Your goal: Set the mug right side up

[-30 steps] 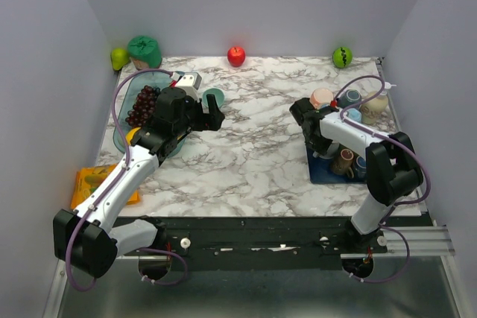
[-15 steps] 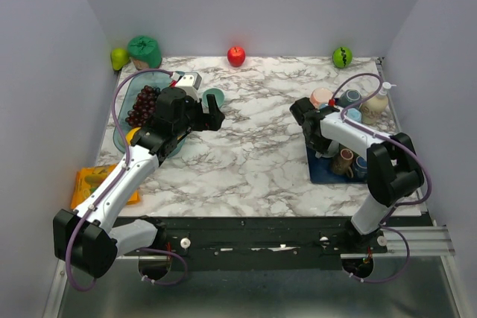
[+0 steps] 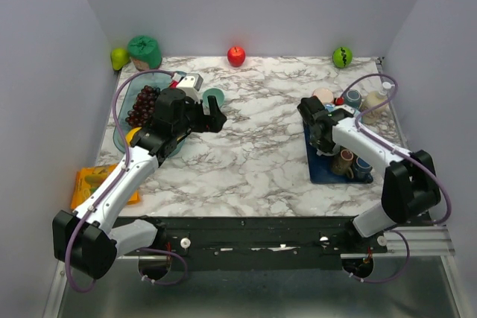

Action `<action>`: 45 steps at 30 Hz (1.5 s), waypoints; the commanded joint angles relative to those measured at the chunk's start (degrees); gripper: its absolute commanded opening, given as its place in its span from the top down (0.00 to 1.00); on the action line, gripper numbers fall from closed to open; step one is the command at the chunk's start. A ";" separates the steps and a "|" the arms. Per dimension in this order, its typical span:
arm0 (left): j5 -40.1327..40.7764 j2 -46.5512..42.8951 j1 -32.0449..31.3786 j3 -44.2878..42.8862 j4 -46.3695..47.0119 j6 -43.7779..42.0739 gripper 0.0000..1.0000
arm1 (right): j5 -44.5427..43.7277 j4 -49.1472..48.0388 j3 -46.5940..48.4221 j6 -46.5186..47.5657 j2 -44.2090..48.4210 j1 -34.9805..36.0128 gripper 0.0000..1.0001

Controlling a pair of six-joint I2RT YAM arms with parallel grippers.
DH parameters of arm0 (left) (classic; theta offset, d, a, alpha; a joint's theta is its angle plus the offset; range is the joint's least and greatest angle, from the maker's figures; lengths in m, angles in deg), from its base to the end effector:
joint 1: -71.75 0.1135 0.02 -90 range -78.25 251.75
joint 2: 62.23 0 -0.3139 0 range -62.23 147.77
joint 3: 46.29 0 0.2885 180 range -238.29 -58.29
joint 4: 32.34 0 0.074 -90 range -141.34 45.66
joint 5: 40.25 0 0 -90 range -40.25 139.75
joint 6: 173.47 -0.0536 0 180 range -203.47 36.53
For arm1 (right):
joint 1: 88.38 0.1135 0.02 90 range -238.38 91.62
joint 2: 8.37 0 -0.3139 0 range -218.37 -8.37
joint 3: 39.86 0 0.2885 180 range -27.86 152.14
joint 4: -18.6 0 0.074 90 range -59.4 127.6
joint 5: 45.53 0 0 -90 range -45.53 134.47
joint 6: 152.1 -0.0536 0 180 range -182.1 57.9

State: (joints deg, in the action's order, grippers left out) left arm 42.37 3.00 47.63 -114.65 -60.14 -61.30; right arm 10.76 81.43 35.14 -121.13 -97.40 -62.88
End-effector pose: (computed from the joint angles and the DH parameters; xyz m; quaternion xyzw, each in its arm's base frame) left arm 0.2638 -0.1257 0.3612 0.0490 0.8394 -0.2615 0.4740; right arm 0.3030 0.1116 0.2419 0.3060 0.9008 -0.1395 0.2748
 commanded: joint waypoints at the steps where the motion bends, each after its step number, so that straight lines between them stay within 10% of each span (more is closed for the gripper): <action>1: -5.71 -2.56 -0.05 1.60 1.81 0.41 0.04 | 1.62 0.41 -0.86 0.31 9.13 -0.01 1.00; 18: -23.28 -7.05 -1.10 -0.51 9.10 10.34 0.04 | 27.72 -5.90 8.10 11.12 36.02 0.17 0.99; 32: -26.90 -5.12 -10.86 -2.00 32.81 32.39 0.03 | 53.21 -40.18 8.72 11.66 39.47 2.89 0.99; 45: -22.43 1.21 -16.31 -8.15 43.74 43.12 0.10 | 58.15 -52.58 9.07 9.46 38.50 5.79 0.99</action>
State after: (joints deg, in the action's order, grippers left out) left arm 17.83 3.42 32.57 -119.91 -21.62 -22.83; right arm 65.79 38.83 42.14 -110.98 -59.52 -57.88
